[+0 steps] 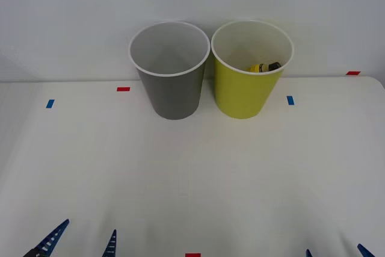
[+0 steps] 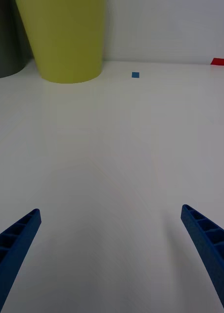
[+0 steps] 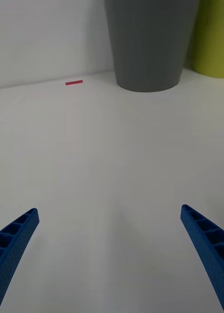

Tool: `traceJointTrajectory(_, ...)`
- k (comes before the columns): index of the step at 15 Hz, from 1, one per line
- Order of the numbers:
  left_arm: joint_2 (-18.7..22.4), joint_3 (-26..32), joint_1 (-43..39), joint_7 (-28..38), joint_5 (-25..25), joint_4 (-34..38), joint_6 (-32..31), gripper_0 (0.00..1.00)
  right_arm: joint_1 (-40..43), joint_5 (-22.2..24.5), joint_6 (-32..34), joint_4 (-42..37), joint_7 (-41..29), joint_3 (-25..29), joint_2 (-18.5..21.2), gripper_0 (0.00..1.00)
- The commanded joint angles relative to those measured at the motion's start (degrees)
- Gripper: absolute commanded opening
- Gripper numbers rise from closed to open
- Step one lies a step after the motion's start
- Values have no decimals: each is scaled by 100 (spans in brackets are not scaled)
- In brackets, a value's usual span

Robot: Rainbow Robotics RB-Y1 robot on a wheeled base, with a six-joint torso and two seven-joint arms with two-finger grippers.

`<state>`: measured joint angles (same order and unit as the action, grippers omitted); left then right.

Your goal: Put cans in the gray bin and PET bottles in the light green bin.

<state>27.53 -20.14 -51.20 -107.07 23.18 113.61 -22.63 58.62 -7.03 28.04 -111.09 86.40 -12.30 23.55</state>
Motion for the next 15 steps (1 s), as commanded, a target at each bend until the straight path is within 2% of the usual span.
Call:
traceJointTrajectory(1,7,-25,-66,-148,-577,-5,-49,100,0,0,0,0,0,0,0,100)
traceJointTrajectory(3,-10,36,-118,-7,-867,-14,-75,100,0,0,0,0,0,0,0,100)
traceJointTrajectory(5,-142,98,-118,731,-1404,-137,-198,100,0,0,0,0,0,0,0,100)
traceJointTrajectory(8,-520,168,-118,1320,-1984,-410,-383,100,0,0,0,0,0,0,0,100)
traceJointTrajectory(15,-564,256,-154,1346,-1931,-445,-427,100,0,0,0,0,0,0,0,100)
